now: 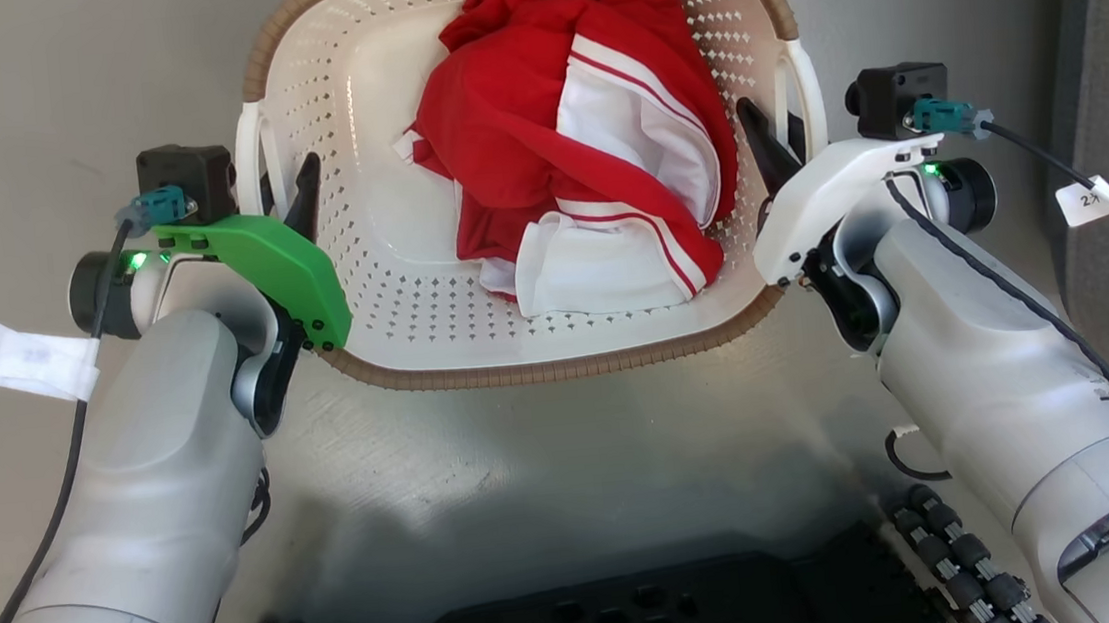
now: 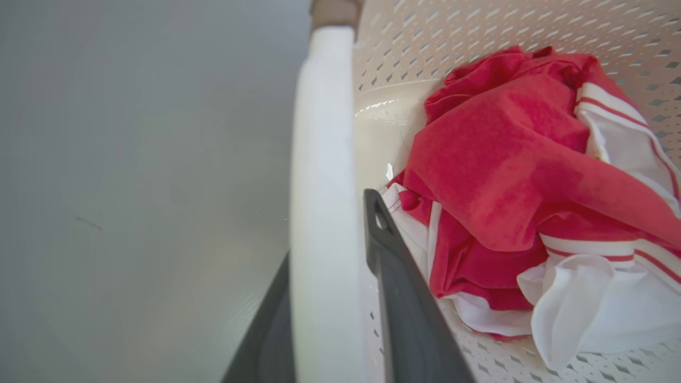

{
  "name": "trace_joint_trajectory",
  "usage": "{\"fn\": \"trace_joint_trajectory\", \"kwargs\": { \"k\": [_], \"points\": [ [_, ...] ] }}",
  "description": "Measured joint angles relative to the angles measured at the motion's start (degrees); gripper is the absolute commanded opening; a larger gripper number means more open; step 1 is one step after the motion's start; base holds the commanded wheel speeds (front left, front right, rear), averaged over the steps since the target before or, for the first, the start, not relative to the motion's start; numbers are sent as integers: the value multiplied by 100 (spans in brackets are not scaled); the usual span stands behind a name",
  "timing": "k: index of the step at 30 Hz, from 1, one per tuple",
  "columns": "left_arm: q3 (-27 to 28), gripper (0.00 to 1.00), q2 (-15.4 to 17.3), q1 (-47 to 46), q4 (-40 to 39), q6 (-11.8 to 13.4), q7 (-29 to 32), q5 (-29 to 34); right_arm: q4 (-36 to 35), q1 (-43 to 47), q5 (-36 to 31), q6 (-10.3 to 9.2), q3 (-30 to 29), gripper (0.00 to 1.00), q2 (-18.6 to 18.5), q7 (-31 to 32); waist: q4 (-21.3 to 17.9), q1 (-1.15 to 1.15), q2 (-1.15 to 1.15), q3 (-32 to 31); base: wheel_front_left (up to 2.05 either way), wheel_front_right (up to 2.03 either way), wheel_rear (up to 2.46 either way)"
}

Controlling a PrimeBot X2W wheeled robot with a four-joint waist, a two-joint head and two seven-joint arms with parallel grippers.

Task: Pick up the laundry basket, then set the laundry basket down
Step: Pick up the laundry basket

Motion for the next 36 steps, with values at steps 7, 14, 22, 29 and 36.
{"fn": "trace_joint_trajectory", "kwargs": {
  "k": [7, 14, 22, 29, 36],
  "points": [
    [-185, 0, -1, 1, 111, 0, -98, -253, 167, -2, 131, 12, 107, 0, 5, -83, -5, 0, 0, -249, 0, 0, 0],
    [-327, 0, -10, 12, 248, 0, -124, -566, 325, -56, 293, 64, 255, 0, 20, -85, -21, 0, 0, -673, 0, 0, 0],
    [-514, 0, -49, 100, 422, 0, 92, -911, 533, -57, 545, 155, 465, 0, 21, 168, -49, 0, 0, -1274, 0, 0, 0],
    [-679, 0, -51, 270, 535, 0, 375, -1189, 692, -55, 824, 163, 693, 0, 36, 678, -94, -1, 0, -1912, 0, 0, 0],
    [-786, 0, -68, 459, 586, 0, 630, -1448, 837, -2, 1003, 180, 855, 0, 44, 1023, -134, -1, 0, -2485, 0, 0, 0]
  ]
}}
